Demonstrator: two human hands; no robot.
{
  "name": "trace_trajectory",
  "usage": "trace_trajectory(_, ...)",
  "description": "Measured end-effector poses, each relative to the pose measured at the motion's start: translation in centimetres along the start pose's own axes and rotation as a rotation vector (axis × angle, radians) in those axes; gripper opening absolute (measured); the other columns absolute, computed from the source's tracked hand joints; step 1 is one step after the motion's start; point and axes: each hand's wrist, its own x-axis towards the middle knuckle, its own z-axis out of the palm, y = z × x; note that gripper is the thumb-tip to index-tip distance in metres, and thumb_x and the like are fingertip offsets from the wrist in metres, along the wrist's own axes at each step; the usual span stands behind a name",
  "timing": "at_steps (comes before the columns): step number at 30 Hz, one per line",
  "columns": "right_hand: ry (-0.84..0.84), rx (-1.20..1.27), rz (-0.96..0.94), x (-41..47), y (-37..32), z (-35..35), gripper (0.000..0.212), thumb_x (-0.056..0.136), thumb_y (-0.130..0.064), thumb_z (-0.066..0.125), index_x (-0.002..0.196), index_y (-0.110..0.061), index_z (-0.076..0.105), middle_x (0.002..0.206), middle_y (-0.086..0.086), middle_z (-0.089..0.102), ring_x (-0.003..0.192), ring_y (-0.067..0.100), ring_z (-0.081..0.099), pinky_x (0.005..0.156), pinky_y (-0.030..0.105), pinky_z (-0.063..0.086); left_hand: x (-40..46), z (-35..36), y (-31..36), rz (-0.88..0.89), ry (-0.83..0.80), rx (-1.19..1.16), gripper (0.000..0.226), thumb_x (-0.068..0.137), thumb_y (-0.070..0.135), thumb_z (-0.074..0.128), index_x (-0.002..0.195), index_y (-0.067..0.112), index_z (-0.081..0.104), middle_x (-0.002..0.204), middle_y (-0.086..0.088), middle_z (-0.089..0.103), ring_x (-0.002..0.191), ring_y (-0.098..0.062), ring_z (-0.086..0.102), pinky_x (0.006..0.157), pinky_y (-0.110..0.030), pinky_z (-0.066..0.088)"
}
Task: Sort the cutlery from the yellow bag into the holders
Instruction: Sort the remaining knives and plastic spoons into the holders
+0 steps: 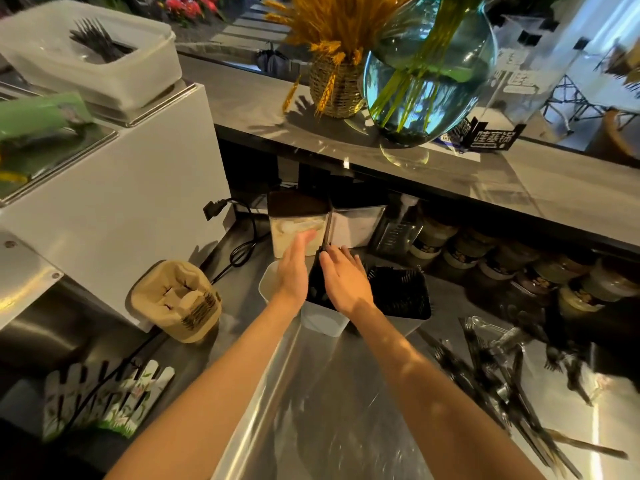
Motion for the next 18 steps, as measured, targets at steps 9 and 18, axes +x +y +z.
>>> trace_trajectory(9,0.187,0.859,0.111,-2.9,0.7,-4.7,0.046,0.111,-0.033,0.021,0.133,-0.013,0.056,0.116,-0.017,0.061,0.106,-0.018,0.056,0.080,-0.001,0.038,-1.0,1.0,-1.3,0.159,-0.137,0.448,0.059,0.104,0.049,0.019,0.153,0.020,0.034,0.157,0.005,0.035,0.148,-0.016,0.027,0.119,-0.031,0.022)
trace_trajectory(18,0.298,0.943,0.074,-7.3,5.9,-8.0,0.044,0.111,-0.033,0.022,0.126,-0.023,0.062,0.113,-0.025,0.065,0.109,-0.015,0.057,0.100,0.011,0.040,-1.9,5.1,-4.0,0.282,-0.278,1.507,0.072,0.100,0.058,0.005,0.158,0.018,0.021,0.166,-0.005,0.016,0.154,-0.020,0.005,0.124,-0.038,0.008)
